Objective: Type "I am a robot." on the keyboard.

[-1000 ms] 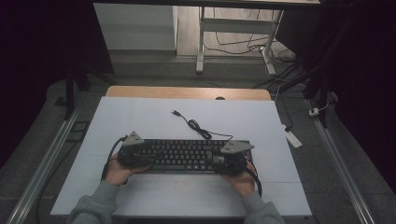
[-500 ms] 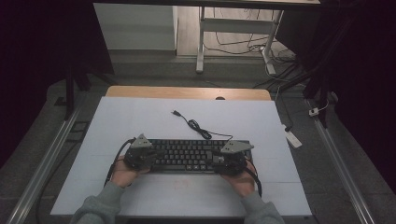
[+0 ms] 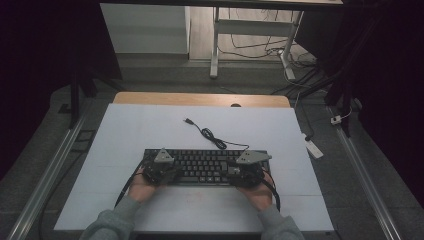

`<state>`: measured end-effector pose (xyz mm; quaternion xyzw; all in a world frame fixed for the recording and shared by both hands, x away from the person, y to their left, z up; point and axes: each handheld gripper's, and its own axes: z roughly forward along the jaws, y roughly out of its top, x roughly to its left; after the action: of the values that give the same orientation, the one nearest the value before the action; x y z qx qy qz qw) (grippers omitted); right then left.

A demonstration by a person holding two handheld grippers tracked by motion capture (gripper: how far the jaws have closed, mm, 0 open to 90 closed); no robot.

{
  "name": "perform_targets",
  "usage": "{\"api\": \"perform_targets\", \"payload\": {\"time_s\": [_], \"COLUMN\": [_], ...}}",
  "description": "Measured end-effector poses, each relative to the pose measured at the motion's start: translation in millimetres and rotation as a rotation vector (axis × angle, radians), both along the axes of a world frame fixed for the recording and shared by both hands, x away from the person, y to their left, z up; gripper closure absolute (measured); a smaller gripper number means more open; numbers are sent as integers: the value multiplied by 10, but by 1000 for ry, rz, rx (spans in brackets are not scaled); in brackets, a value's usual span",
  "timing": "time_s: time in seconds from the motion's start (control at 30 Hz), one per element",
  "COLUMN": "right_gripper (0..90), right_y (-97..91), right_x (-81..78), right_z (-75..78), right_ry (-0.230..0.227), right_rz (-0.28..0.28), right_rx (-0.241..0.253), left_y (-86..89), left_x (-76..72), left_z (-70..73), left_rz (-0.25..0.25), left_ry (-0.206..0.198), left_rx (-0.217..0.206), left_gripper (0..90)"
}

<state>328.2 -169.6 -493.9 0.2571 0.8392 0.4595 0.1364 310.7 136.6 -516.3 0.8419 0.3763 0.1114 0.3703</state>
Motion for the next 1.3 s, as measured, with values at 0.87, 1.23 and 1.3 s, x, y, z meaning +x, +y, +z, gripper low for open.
{"api": "perform_targets", "payload": {"time_s": [0.87, 1.23, 1.3], "right_gripper": [501, 500, 499], "right_y": [-6, -9, -9], "right_x": [4, 2, 5], "right_z": [1, 3, 0], "right_ry": [2, 2, 5], "right_rz": [0, 0, 2], "right_rx": [-5, -7, -5], "left_y": [-48, 21, 59], "left_x": [19, 4, -2], "left_z": [-66, -2, 28], "left_rz": [-9, -10, 0], "left_ry": [30, 2, -8], "left_rx": [19, -26, -41], "left_gripper": [887, 815, 745]}}
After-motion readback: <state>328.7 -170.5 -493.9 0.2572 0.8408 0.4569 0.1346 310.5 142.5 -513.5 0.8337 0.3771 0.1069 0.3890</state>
